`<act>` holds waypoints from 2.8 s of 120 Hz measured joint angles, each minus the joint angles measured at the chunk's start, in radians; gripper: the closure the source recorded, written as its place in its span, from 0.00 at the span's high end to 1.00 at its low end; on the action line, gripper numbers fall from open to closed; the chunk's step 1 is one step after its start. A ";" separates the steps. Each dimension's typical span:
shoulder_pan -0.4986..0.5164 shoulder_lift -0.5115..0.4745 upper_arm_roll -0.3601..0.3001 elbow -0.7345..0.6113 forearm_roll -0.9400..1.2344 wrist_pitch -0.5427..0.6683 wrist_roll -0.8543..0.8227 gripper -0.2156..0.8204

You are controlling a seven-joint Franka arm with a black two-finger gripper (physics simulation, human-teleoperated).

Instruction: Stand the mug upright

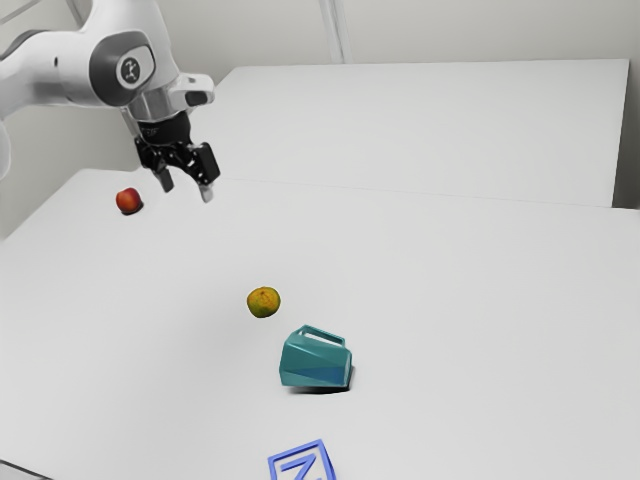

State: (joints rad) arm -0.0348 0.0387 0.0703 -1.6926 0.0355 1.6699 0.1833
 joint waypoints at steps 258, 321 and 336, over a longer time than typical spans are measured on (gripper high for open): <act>-0.192 0.025 0.127 -0.713 -1.105 0.335 0.360 0.40; -0.215 0.025 0.109 -0.628 -1.101 0.344 0.367 0.10; -0.218 0.029 0.109 -0.610 -1.097 0.344 0.364 0.07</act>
State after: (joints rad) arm -0.2532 0.0674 0.1794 -2.3029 -1.0613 2.0142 0.5476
